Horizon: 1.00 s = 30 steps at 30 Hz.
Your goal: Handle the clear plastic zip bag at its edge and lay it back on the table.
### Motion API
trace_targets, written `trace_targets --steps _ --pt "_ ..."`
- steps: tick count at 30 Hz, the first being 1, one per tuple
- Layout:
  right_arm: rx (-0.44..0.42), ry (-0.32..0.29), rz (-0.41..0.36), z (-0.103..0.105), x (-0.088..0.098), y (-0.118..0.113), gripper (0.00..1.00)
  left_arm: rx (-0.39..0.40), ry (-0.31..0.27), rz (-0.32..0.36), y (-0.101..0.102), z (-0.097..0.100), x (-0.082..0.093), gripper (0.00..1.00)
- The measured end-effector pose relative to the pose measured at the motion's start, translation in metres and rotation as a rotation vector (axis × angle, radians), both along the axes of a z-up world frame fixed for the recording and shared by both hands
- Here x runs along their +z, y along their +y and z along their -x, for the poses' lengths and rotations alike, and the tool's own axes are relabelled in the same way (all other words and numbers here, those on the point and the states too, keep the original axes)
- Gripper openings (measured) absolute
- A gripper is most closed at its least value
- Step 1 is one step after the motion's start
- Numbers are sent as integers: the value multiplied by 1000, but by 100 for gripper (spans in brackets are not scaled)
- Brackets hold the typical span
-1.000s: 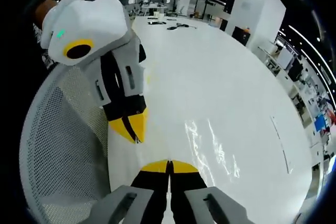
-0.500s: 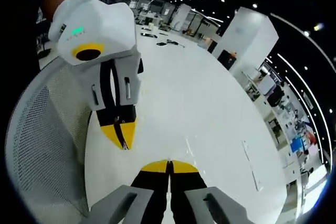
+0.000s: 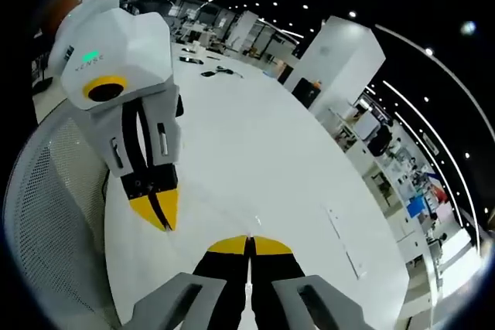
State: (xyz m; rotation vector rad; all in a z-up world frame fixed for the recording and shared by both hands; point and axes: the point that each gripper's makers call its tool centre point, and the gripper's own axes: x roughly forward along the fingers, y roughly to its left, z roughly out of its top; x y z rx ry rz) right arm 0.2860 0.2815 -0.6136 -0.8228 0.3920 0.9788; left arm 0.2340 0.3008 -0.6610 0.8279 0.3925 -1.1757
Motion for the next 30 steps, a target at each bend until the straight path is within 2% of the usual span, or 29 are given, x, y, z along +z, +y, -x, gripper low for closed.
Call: trace_targets --steps 8,13,25,30 --pt "-36 -1 -6 -8 2 -4 0 -7 3 6 -3 4 2 0" --pt "-23 8 23 -5 -6 -6 0 -8 -42 -15 -3 0 1 0" --pt "-17 57 64 1 -36 -8 0 59 -1 -14 8 -7 -14 0" --pt "-29 60 101 -2 -48 -15 0 107 22 21 12 -11 -14 1"
